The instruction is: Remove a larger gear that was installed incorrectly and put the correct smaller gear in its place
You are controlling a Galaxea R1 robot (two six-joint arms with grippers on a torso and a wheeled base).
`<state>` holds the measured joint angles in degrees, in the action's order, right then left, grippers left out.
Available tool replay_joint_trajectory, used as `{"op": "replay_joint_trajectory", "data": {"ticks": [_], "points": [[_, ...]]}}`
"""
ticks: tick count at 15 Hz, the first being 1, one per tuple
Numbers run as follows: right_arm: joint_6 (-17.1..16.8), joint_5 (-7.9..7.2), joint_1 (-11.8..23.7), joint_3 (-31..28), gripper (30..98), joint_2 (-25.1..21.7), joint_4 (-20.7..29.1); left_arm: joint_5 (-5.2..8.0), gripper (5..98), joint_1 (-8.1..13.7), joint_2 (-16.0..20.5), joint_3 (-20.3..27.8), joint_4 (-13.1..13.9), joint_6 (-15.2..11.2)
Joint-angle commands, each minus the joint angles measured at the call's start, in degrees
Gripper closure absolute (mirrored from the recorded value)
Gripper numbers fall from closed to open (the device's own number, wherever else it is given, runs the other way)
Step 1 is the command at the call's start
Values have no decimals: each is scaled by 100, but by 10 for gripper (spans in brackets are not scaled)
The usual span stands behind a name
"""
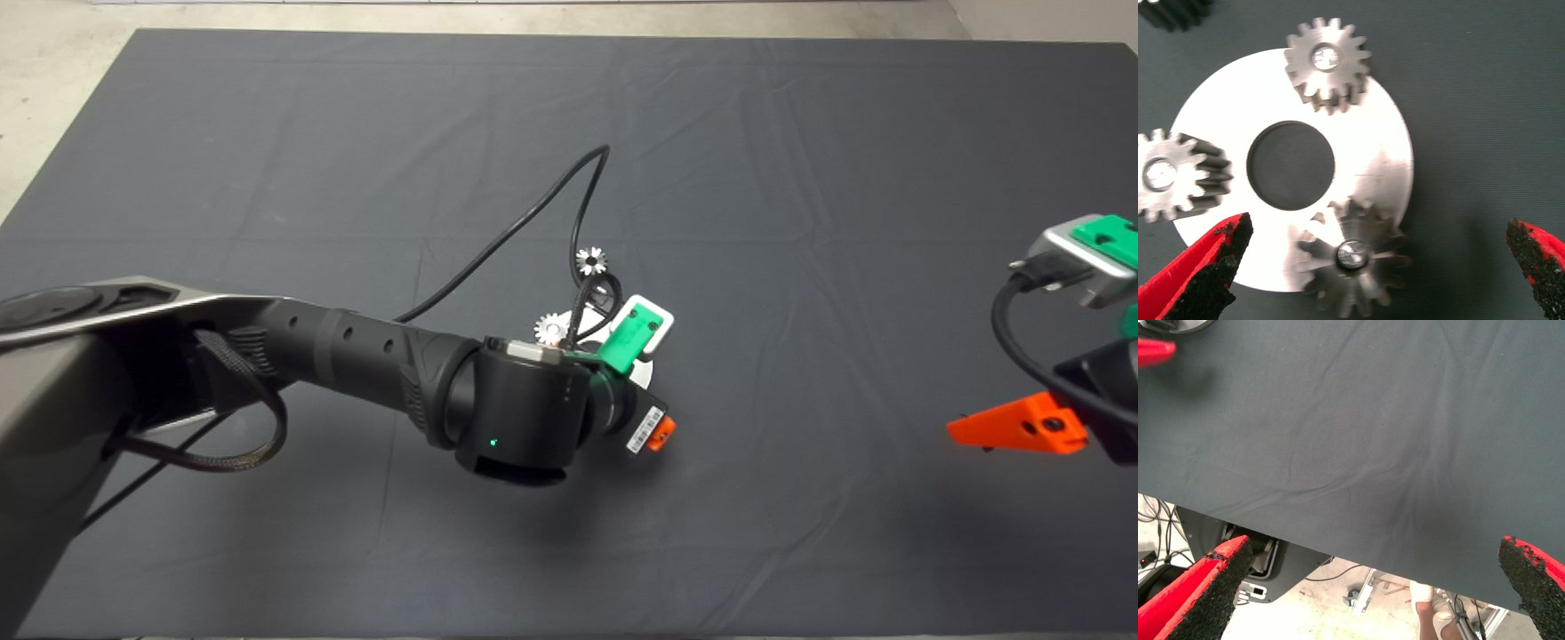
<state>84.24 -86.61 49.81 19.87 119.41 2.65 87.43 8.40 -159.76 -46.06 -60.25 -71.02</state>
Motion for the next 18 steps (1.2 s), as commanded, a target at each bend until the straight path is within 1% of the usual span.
{"op": "replay_joint_trajectory", "data": {"ticks": [1, 2, 7, 12, 13, 15, 17, 18], "points": [[14, 13, 73, -20, 308, 35, 185, 415, 60, -5, 221, -42, -119, 80], [14, 13, 73, -20, 308, 35, 184, 415, 60, -66, 221, -42, -127, 80], [14, 13, 73, -20, 308, 44, 192, 415, 60, -184, 247, -33, -128, 80], [14, 4, 73, -20, 308, 62, 192, 415, 60, -207, 212, -23, -128, 87], [14, 6, 73, -20, 308, 62, 193, 415, 60, -219, 177, -45, -128, 97], [14, 4, 73, -20, 308, 62, 201, 415, 60, -339, 124, -147, -197, 220], [14, -34, 73, -20, 308, 53, 201, 406, 60, -391, 107, -139, -330, 229], [5, -100, 64, -11, 308, 53, 192, 415, 60, -391, 80, -139, -330, 229]]}}
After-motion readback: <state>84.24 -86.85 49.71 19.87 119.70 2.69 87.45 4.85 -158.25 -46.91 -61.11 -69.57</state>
